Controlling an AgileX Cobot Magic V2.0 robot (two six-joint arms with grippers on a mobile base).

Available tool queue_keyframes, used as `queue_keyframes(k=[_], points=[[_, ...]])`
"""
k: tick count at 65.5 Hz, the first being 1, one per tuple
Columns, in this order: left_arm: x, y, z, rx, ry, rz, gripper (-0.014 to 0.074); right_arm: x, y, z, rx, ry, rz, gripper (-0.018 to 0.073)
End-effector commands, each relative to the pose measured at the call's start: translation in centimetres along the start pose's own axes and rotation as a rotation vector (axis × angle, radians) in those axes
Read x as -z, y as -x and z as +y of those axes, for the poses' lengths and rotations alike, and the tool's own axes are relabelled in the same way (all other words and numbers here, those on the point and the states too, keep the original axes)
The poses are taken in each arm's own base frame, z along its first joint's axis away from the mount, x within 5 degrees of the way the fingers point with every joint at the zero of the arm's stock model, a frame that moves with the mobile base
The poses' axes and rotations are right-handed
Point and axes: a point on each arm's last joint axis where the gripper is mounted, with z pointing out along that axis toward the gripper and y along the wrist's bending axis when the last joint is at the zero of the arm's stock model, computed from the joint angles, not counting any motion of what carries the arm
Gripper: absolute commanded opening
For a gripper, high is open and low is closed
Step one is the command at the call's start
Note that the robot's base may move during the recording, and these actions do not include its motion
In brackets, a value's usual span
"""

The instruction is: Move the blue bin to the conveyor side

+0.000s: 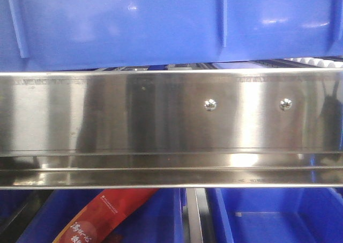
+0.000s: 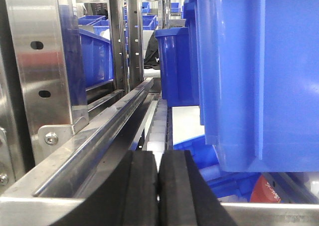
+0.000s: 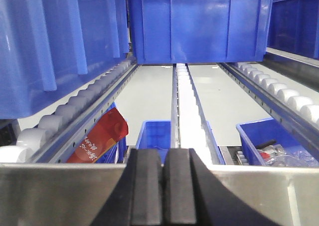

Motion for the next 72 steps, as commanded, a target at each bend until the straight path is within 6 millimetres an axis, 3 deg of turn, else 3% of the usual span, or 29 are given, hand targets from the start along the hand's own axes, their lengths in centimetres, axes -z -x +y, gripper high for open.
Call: queue_keyframes(k=[1, 43, 65, 72], points=[[0.0, 0.3, 0.0, -0.006, -0.007, -0.026, -0.0018, 0.0, 0.2, 0.0, 0.004, -0.004, -0.019, -0.0088], [0.1, 0.7, -0.1, -0.004, -0.01, -0.073, -0.0018, 0.0, 0.2, 0.0, 0.004, -0.004, -0.019, -0.0088], [0.1, 1.0, 0.0, 0.104, -0.009, -0.097, -0.0018, 0.2, 1.8, -0.3, 0.004, -0.031, -0.204, -0.0088], [0.4, 3.1, 0.1, 0.106, -0.008, -0.133, -0.0018, 0.3, 2.2, -0.3, -0.003, -0.037, -0.251, -0.0088]])
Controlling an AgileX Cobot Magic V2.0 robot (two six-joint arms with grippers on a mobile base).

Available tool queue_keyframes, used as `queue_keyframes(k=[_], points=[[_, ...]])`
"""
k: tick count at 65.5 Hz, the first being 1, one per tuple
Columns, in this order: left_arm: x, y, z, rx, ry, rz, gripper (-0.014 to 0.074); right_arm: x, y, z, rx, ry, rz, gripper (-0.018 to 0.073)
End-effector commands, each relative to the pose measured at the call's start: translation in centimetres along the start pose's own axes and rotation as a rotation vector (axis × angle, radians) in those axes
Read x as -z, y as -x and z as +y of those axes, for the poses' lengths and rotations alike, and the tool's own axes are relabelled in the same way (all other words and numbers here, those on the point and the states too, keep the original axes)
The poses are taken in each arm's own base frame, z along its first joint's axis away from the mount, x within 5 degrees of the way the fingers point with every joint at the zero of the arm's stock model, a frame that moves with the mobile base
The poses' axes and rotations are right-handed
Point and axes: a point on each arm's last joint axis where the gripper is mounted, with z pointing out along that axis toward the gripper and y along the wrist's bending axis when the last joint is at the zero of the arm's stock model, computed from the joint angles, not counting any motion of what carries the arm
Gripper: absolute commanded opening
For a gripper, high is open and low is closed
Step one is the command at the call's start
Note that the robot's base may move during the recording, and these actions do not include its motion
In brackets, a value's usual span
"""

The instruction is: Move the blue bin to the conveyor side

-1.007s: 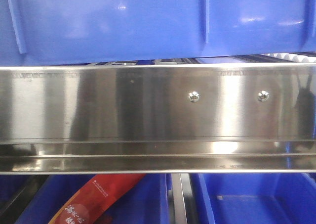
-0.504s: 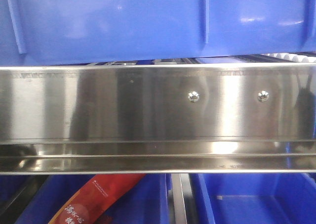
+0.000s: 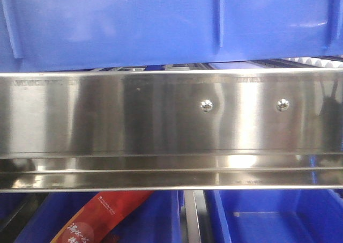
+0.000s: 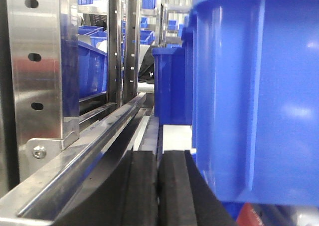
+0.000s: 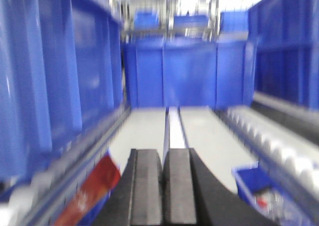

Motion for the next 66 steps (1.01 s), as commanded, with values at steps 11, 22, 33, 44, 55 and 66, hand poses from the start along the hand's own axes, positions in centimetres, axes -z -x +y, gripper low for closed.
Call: queue_keyframes(k=[11, 22, 33, 44, 55, 66], points=[[1.2, 8.0, -0.4, 0.013, -0.009, -0.092, -0.0018, 0.7, 4.9, 0.5, -0.002, 0.022, -0.086, -0.0088], [1.3, 13.2, -0.6, 0.014, -0.013, -0.023, 0.0075, 1.9, 10.5, 1.1, 0.003, 0.053, -0.134, -0.0088], [-0.1, 17.6, -0.8, -0.036, -0.039, 0.038, 0.0306, 1.3, 15.6, 1.5, 0.005, 0.057, -0.177, -0.0087], [-3.7, 20.9, -1.2, -0.052, -0.046, 0.079, 0.0449, -0.8, 19.0, 1.8, 0.007, 0.064, -0.126, -0.0066], [-7.1, 22.3, -2.1, -0.059, -0.111, 0.125, 0.0479, -3.1, 20.2, 1.9, 0.006, 0.062, -0.083, 0.0095], [-10.2, 22.7, -3.2, -0.065, -0.169, 0.213, 0.0477, -4.8, 20.2, 1.9, 0.005, 0.059, -0.042, 0.0454]])
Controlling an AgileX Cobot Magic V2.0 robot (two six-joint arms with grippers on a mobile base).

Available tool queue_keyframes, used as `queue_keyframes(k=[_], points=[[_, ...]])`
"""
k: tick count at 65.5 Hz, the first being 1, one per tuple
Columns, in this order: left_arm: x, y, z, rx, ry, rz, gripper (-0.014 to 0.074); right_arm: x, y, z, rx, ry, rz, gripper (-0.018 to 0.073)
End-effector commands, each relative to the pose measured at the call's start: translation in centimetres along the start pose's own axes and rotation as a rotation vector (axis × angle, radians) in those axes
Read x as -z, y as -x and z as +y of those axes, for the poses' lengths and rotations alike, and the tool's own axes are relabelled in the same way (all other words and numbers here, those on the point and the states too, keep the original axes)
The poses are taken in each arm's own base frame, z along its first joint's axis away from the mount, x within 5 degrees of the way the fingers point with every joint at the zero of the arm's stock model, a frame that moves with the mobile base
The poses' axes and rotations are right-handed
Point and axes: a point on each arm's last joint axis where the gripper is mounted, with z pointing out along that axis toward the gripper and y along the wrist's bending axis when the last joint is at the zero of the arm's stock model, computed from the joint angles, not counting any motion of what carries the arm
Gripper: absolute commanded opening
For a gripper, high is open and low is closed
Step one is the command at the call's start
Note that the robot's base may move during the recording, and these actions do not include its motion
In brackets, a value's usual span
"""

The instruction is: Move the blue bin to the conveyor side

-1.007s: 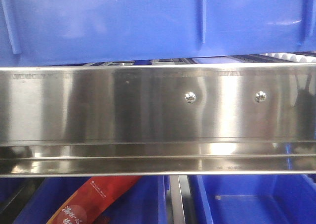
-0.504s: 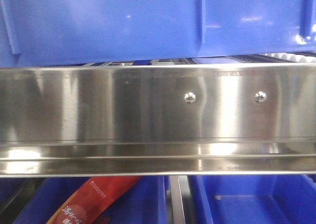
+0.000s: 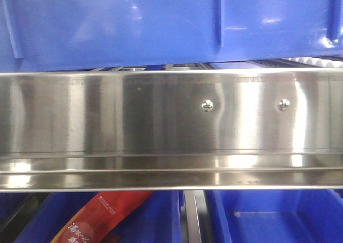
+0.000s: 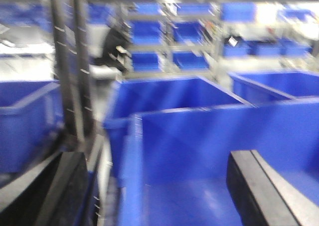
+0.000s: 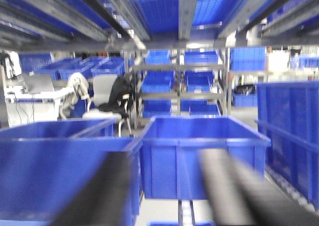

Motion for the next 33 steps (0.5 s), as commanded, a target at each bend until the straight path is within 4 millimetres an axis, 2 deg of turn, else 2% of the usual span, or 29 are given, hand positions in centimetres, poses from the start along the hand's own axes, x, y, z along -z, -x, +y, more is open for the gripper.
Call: queue_keyframes(k=[1, 6, 21, 33], points=[[-1.7, 0.6, -0.4, -0.005, -0.031, 0.041, 0.0477, -0.7, 0.3, -0.1, -0.002, -0.005, -0.003, 0.048], [-2.8, 1.2, -0.6, -0.007, -0.043, 0.078, 0.0477, -1.0, 0.2, -0.1, -0.002, -0.006, 0.005, 0.0578], [-6.3, 2.8, -0.9, -0.012, -0.052, 0.239, 0.0477, -1.7, -0.1, 0.2, -0.003, 0.025, 0.036, 0.0559], [-8.7, 3.5, -1.1, -0.015, -0.051, 0.351, 0.0477, -3.4, 0.0, 1.0, -0.006, 0.106, 0.171, 0.0559]])
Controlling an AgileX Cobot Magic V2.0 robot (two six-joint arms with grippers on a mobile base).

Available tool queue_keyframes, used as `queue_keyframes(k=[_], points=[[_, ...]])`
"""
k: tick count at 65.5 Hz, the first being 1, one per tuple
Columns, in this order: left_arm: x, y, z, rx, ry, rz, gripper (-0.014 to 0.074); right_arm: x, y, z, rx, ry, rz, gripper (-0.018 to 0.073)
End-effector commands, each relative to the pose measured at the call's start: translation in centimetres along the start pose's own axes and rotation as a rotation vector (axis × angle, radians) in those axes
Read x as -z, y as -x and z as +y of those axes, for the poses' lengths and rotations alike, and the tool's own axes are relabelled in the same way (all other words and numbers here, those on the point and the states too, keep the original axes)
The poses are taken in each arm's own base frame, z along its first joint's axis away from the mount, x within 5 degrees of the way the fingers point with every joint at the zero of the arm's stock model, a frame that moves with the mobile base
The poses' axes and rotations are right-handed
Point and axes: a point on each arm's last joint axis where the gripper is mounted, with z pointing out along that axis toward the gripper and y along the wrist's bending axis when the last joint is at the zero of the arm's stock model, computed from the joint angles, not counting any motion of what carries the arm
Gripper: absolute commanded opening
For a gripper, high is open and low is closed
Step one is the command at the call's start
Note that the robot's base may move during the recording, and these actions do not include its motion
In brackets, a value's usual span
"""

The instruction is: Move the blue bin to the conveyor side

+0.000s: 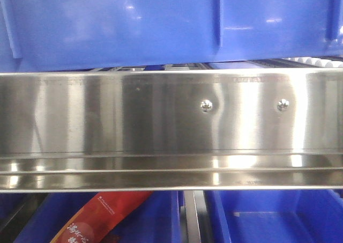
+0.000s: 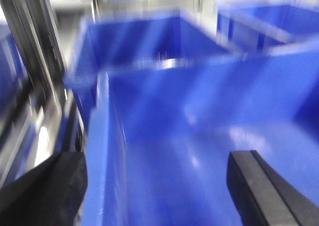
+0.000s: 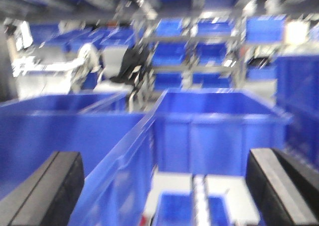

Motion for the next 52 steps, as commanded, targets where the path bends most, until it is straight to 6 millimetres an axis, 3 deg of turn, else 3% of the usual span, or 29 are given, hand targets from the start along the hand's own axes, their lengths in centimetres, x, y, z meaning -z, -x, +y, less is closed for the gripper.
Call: queue_keyframes(k=[1, 29, 52], points=[[-0.7, 0.8, -0.1, -0.006, -0.002, 0.041, 0.0477, -1.2, 0.5, 0.5, 0.0, 0.044, 0.063, 0.0559], [-5.1, 3.1, 0.5, -0.033, 0.063, 0.251, 0.0477, -9.8, 6.2, 2.6, 0.025, 0.181, 0.354, 0.0559], [-8.2, 2.7, 4.8, 0.065, 0.168, 0.383, 0.0477, -16.2, 7.3, 3.3, 0.038, 0.219, 0.58, 0.0559]])
